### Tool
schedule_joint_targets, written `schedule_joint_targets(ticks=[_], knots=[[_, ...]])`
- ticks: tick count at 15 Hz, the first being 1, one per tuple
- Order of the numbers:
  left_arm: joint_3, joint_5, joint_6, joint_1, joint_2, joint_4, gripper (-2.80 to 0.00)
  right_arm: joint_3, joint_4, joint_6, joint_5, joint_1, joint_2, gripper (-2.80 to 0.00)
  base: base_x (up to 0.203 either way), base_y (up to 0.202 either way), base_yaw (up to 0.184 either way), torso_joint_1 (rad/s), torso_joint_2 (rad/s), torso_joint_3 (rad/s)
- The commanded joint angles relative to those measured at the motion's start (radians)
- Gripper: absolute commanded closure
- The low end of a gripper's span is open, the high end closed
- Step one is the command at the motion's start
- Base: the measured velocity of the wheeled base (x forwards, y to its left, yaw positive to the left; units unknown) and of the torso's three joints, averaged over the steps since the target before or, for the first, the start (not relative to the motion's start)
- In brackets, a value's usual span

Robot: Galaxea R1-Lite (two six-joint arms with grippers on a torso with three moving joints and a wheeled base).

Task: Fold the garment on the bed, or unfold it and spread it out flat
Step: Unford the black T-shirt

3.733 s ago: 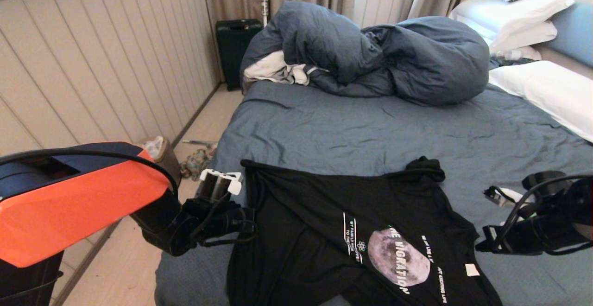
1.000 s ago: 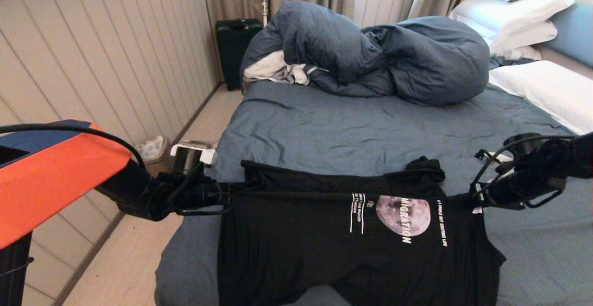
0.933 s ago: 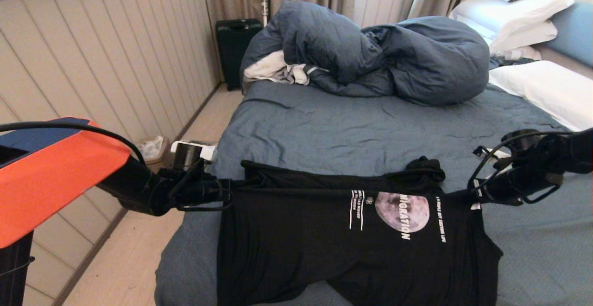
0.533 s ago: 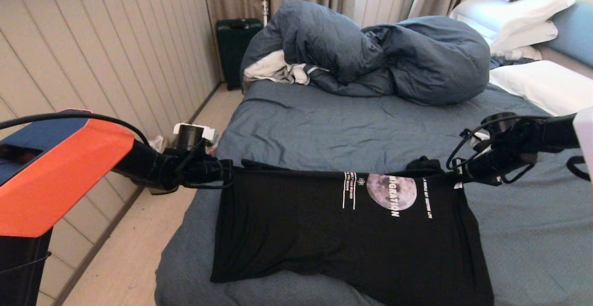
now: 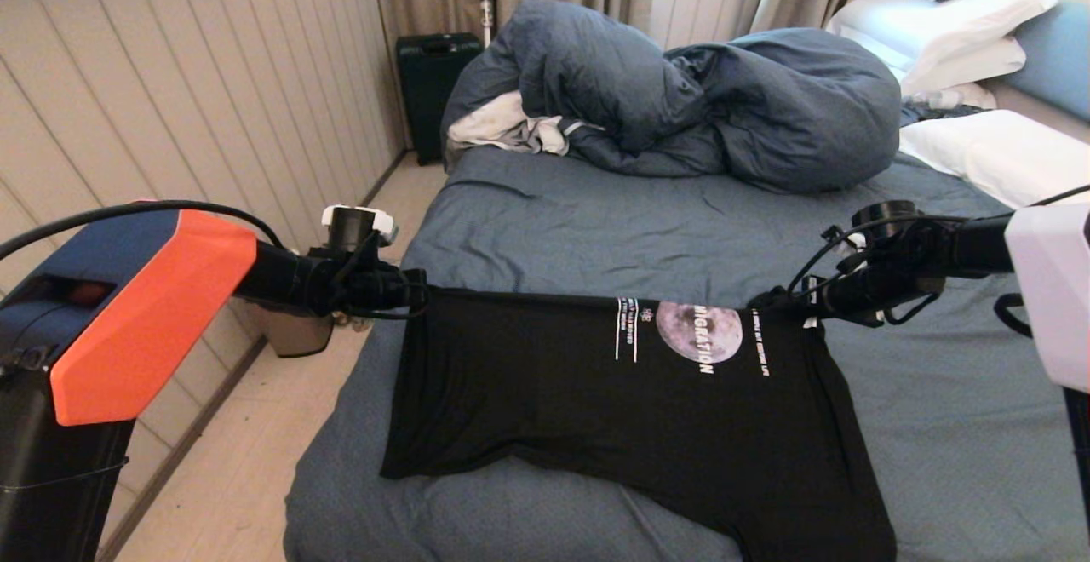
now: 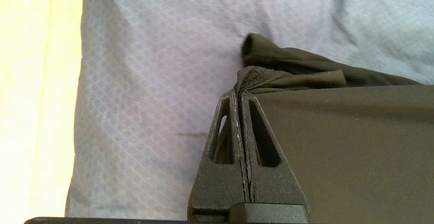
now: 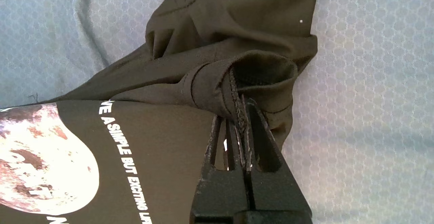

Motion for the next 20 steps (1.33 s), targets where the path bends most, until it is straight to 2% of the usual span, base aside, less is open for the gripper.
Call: schedule_joint_targets(ticks=[1, 2, 3, 4, 10, 14, 17, 20], knots=[[-0.012, -0.003, -0.002, 0.012, 0.016, -0.001, 0.00, 0.000, -0.013, 0.000, 0.001, -0.003, 0.002, 0.00, 0.000, 0.000, 0.000, 0.000, 0.00, 0.000], [-0.018, -0.012, -0.003, 0.017, 0.015, 0.002, 0.00, 0.000, -0.016, 0.000, 0.001, -0.003, 0.004, 0.00, 0.000, 0.000, 0.000, 0.000, 0.00, 0.000], [-0.023, -0.011, -0.003, 0.018, 0.015, 0.002, -0.83, 0.000, -0.019, 0.005, 0.001, -0.003, 0.006, 0.00, 0.000, 0.000, 0.000, 0.000, 0.00, 0.000], [-0.024, -0.009, -0.003, 0.019, 0.020, 0.002, -2.80, 0.000, -0.019, 0.003, 0.001, -0.001, 0.008, -2.80, 0.000, 0.000, 0.000, 0.000, 0.00, 0.000], [-0.003, -0.008, -0.018, 0.059, -0.003, -0.004, -2.80, 0.000, -0.022, -0.021, 0.001, -0.007, 0.009, -2.80, 0.000, 0.000, 0.000, 0.000, 0.00, 0.000], [0.076, -0.011, -0.019, 0.086, -0.055, -0.011, -2.80, 0.001, -0.017, -0.018, 0.003, -0.039, -0.005, -2.80, 0.000, 0.000, 0.000, 0.000, 0.00, 0.000], [0.215, -0.040, -0.020, 0.095, -0.166, -0.021, -2.80, 0.038, -0.007, -0.012, 0.013, -0.086, -0.082, -2.80, 0.000, 0.000, 0.000, 0.000, 0.00, 0.000], [0.350, -0.069, -0.022, 0.095, -0.280, -0.057, -2.80, 0.120, -0.007, 0.006, 0.066, -0.127, -0.164, -2.80, 0.000, 0.000, 0.000, 0.000, 0.00, 0.000]])
